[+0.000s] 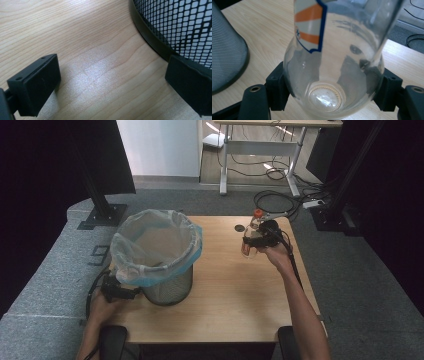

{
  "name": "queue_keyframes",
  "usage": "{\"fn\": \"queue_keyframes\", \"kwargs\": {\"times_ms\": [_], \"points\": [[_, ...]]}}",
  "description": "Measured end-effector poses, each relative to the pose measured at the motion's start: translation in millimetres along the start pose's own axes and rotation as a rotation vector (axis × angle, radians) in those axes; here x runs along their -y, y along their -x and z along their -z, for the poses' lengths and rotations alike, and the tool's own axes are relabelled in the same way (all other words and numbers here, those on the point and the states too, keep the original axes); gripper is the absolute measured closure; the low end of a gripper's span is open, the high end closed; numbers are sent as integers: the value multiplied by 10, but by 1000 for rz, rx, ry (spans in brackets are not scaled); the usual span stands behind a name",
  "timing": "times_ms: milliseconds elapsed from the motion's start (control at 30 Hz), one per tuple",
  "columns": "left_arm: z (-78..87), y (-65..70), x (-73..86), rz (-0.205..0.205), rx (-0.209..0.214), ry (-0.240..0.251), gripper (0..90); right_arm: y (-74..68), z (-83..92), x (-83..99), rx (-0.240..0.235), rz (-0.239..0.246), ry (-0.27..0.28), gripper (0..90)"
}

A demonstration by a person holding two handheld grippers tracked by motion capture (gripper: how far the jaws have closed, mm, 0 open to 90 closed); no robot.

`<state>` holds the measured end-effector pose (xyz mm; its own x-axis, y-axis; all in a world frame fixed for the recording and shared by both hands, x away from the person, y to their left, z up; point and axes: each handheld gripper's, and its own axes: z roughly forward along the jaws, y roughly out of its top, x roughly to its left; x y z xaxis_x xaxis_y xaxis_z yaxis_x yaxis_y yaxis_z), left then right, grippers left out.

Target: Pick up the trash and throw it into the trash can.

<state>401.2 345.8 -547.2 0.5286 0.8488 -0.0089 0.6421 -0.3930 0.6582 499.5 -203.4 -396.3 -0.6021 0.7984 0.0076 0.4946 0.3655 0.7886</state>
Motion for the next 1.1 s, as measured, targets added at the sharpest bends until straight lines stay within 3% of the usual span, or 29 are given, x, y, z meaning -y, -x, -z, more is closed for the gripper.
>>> {"fn": "queue_keyframes", "kwargs": {"times_ms": [700,1100], "points": [[-1,2,0,2,3,0,0,-160,328,-485,-65,73,3,279],[0,0,0,0,0,0,0,-329,481,-835,-104,117,22,278]]}}
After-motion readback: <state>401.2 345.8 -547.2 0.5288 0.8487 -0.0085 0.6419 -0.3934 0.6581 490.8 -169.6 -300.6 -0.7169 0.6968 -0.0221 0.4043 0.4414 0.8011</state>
